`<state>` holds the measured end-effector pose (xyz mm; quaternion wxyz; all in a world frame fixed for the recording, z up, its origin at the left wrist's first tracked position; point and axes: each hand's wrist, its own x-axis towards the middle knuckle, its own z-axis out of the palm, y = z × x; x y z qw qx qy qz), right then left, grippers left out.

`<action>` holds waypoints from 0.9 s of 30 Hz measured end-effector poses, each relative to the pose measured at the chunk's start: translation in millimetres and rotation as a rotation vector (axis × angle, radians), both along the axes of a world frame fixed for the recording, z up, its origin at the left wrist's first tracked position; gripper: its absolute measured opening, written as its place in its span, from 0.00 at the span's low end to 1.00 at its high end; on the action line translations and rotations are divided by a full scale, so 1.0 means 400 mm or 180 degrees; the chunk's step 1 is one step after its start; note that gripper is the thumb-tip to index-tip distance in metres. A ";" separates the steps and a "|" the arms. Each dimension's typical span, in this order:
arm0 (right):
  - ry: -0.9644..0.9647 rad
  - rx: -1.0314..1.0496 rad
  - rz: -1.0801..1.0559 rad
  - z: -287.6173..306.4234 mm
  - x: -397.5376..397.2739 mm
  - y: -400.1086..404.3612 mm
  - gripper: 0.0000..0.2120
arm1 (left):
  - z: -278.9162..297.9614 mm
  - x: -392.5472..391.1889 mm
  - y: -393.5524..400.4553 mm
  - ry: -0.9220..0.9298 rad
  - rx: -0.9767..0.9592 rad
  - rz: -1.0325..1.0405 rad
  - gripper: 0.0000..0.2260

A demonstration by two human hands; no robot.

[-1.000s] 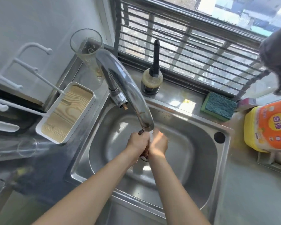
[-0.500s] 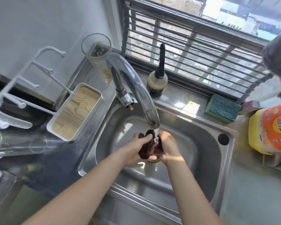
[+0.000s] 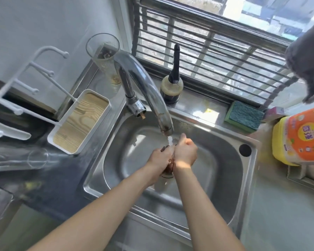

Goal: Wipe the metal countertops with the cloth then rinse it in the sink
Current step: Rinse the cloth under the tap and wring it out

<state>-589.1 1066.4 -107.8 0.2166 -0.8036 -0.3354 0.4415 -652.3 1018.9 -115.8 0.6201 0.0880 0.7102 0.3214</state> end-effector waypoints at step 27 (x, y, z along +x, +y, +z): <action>0.0333 0.0232 -0.0022 -0.037 -0.030 -0.146 0.14 | -0.018 0.004 -0.035 -0.0471 -0.0079 0.0667 0.19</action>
